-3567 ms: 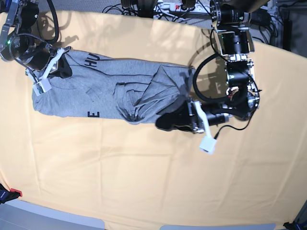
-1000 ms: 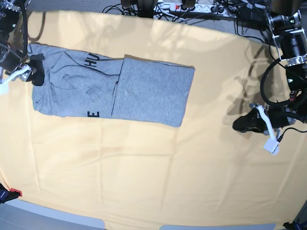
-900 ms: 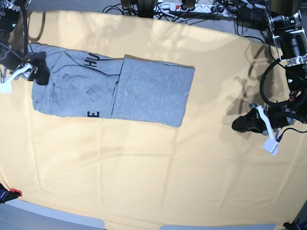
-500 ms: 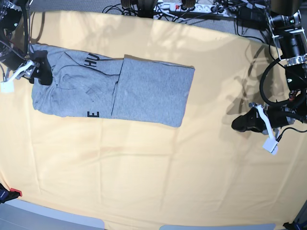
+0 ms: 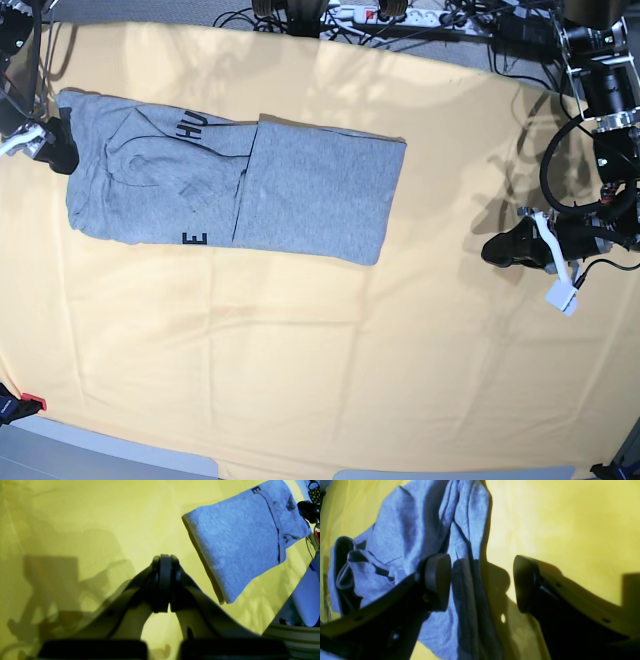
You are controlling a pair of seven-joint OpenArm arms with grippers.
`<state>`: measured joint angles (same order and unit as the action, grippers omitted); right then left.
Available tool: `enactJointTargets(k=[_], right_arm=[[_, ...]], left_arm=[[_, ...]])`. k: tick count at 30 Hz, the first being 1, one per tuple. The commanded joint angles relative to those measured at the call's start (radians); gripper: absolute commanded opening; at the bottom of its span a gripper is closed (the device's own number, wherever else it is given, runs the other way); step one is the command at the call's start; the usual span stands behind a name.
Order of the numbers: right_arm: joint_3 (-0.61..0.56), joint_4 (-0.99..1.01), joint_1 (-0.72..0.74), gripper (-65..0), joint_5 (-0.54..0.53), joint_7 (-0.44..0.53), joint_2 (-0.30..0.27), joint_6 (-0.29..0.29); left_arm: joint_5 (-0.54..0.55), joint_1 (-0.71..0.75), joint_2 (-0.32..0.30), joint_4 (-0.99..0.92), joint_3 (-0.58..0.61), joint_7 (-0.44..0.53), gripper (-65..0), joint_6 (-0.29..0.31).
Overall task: Layout the t-shirt on the table in an organized manner, then fold the t-shirt properly
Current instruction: 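Lift the strip end with the right gripper and fold it toward the left gripper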
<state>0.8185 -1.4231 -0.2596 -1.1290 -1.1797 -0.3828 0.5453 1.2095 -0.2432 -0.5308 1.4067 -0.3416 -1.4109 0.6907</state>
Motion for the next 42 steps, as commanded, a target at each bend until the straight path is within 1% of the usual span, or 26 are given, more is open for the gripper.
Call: enactJointTargets(k=[1, 4, 6, 8, 11, 14, 19, 24, 27, 28, 29, 30, 32, 33, 34, 39, 42], right_arm=[[-0.003, 0.006, 0.003, -24.3, -0.036, -0.031, -0.022, -0.003], [-0.014, 0.069, 0.011, -24.3, -0.179, -0.100, -0.032, 0.006], [-0.014, 0.127, 0.026, -24.3, -0.287, -0.158, -0.036, 0.035], [-0.014, 0.182, 0.044, -24.3, -0.355, -0.217, -0.039, 0.067], [-0.022, 0.238, 0.050, -24.3, -0.355, -0.217, -0.042, 0.085], [-0.063, 0.248, 0.049, -24.3, -0.355, -0.217, -0.041, 0.127], [-0.144, 0.248, 0.069, -24.3, -0.355, -0.217, -0.041, 0.132], [-0.158, 0.248, 0.115, -24.4, -0.355, -0.217, -0.041, 0.129], [-0.158, 0.247, 0.139, -25.8, -0.355, -0.217, -0.042, 0.129], [-0.158, 0.247, 0.141, -29.0, -0.355, -0.217, -0.044, 0.135], [-0.158, 0.247, 0.141, -34.4, -0.355, -0.217, -0.047, 0.140], [-0.158, 0.247, 0.141, -41.2, -0.355, -0.217, -0.051, 0.147], [-0.158, 0.246, 0.141, -57.3, -0.355, -0.217, -0.061, 0.153], [-0.158, 0.245, 0.141, -63.7, -0.355, -0.217, -0.066, 0.153], [-0.158, 0.245, 0.141, -65.0, -0.355, -0.217, -0.074, 0.153], [-0.158, 0.238, 0.141, -65.0, -0.355, -0.217, -0.125, 0.153], [-0.156, 0.196, 0.141, -65.0, -0.355, -0.217, -0.161, 0.153]], left_arm=[[0.036, -0.019, -0.018, 0.017, -0.008, 0.018, -65.0, 0.007], [0.038, -0.020, -0.018, 0.017, -0.008, 0.018, -65.0, 0.007], [0.037, -0.020, -0.018, 0.017, -0.008, 0.018, -65.0, 0.007], [0.038, -0.020, -0.018, 0.017, -0.008, 0.018, -65.0, 0.007], [0.038, -0.020, -0.018, 0.017, -0.008, 0.018, -65.0, 0.007], [0.039, -0.020, -0.018, 0.017, -0.008, 0.018, -65.0, 0.007], [0.038, -0.020, -0.018, 0.017, -0.008, 0.018, -65.0, 0.007], [0.038, -0.020, -0.018, 0.017, -0.008, 0.018, -65.0, 0.007], [0.038, -0.020, -0.018, 0.017, -0.008, 0.018, -65.0, -0.008], [0.038, -0.020, -0.018, 0.017, -0.008, 0.018, -65.0, -0.008], [0.038, -0.020, -0.018, 0.017, -0.008, 0.018, -65.0, -0.007], [0.039, -0.020, -0.018, 0.017, -0.008, 0.018, -65.0, -0.007], [0.039, -0.020, -0.018, 0.017, -0.008, 0.019, -65.0, -0.006], [0.039, -0.020, -0.018, 0.017, -0.008, 0.019, -65.0, -0.006], [0.039, -0.020, -0.018, 0.017, -0.008, 0.019, -65.0, -0.006], [0.038, -0.020, -0.018, 0.017, -0.008, 0.019, -65.0, -0.006], [0.039, -0.021, -0.018, 0.017, -0.008, 0.019, -65.0, -0.005]])
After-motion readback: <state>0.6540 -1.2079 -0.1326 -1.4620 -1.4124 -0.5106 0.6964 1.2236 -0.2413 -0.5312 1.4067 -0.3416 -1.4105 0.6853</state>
